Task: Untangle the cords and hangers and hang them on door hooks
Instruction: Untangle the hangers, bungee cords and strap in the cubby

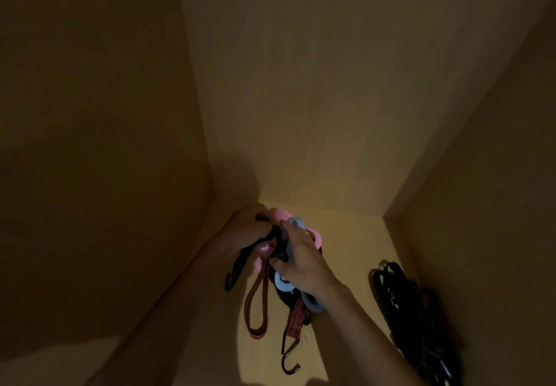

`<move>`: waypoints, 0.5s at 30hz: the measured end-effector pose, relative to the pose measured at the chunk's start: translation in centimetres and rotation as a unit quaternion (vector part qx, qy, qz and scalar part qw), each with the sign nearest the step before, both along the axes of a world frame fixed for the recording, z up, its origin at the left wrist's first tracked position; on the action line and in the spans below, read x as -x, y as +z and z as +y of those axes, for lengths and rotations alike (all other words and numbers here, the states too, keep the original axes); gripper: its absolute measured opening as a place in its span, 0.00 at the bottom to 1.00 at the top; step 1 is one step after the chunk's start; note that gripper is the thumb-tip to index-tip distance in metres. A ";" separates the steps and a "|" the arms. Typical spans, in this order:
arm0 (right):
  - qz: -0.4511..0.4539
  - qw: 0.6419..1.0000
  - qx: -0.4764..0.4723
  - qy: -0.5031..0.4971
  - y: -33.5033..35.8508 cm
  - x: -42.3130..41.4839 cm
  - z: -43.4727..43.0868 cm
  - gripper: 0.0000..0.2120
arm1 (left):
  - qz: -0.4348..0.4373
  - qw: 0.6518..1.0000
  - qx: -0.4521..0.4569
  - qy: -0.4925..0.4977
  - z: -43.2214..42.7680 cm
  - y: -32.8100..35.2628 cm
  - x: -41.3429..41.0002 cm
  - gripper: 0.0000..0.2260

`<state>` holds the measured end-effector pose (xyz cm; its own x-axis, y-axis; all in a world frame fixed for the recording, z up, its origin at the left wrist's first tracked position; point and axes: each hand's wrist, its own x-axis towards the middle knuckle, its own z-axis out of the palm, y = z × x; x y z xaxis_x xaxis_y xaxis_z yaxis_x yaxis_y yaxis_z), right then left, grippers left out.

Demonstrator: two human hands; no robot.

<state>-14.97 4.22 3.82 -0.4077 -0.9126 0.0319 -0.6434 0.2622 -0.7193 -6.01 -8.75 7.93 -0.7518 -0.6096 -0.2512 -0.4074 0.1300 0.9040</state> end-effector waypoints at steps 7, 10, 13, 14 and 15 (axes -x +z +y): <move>0.104 0.993 -0.015 -0.043 -1.0 0.9 -2.5 0.19 | 0.050 0.996 0.018 -0.069 0.7 2.3 -0.2 0.13; 0.061 0.996 -0.024 -0.060 -0.5 2.0 -2.1 0.10 | 0.049 0.997 0.035 -0.046 0.3 2.6 -0.3 0.14; -0.094 0.988 0.035 -0.115 1.4 2.7 -1.3 0.03 | 0.007 0.998 0.058 -0.026 -0.3 2.2 -0.7 0.08; -0.141 0.980 0.064 -0.124 2.1 2.8 -1.1 0.07 | -0.014 0.998 0.058 -0.034 -0.3 2.1 -0.8 0.10; -0.171 0.974 0.087 -0.123 2.9 2.9 -1.0 0.10 | -0.030 0.997 0.057 -0.048 -0.1 2.2 -0.7 0.13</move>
